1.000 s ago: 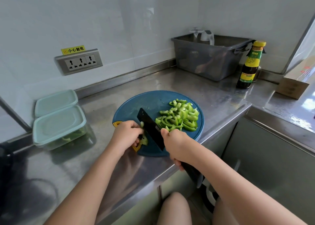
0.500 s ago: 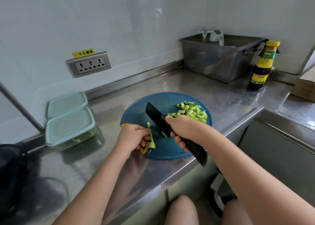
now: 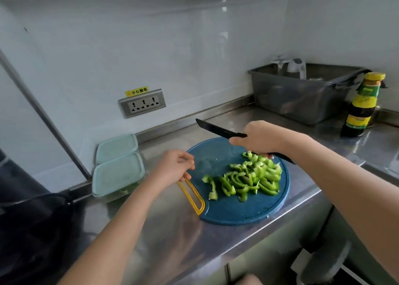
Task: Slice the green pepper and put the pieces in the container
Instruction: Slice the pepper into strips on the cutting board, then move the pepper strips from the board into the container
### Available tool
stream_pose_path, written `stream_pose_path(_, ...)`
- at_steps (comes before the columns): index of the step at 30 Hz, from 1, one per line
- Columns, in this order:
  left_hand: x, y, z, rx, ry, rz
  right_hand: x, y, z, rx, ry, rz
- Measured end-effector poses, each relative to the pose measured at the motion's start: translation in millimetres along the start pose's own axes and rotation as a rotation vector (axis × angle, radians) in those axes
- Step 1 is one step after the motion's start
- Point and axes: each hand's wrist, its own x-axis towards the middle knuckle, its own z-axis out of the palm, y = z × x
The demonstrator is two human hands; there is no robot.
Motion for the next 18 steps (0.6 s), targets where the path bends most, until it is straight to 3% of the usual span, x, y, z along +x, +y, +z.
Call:
stream_pose_path(3,1,-6,-21,0.048,0.068,0.042,19,6,9,-0.214,0.066,-0.118)
stream_pose_path(7,-1,-21,-28,0.112,0.056,0.048,41,29,14,-0.221,0.102,-0.133)
stream_pose_path(12,-2,-38,-10,0.314,-0.100,0.089,69,74,17,-0.154,0.190,0.015)
stream_pose_path(18,-1,-44,4,0.561,-0.111,0.136,85,106,27,-0.071,0.144,0.213)
